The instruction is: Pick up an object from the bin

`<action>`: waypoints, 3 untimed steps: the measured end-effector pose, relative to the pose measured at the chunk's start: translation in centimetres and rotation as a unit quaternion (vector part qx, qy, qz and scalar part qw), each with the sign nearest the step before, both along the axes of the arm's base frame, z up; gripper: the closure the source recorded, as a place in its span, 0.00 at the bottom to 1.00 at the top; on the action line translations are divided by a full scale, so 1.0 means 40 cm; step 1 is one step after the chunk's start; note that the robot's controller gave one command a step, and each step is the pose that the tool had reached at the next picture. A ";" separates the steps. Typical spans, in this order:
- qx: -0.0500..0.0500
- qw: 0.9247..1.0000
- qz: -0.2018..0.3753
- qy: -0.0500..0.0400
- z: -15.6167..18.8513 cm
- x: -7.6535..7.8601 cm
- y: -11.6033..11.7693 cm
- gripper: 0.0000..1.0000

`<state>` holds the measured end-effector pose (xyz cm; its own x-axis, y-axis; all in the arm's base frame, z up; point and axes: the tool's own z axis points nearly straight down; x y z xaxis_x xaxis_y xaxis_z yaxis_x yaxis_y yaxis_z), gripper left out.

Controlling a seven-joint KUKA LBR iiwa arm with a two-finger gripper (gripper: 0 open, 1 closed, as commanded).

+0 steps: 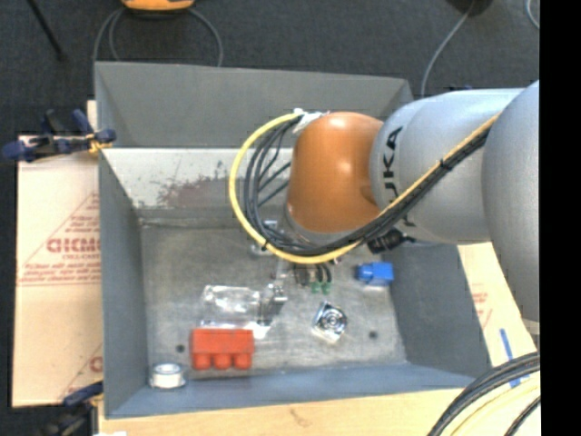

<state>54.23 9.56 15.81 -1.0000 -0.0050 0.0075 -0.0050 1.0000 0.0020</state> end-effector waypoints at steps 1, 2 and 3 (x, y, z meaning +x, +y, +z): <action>0.000 0.996 0.094 -0.004 -0.172 0.039 0.007 0.00; 0.000 0.996 0.093 -0.002 -0.170 0.038 0.007 1.00; 0.000 0.997 0.072 -0.008 0.231 0.062 -0.001 1.00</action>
Offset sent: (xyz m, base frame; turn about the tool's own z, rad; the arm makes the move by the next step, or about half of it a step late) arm 0.0151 0.0032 -0.0687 -0.1898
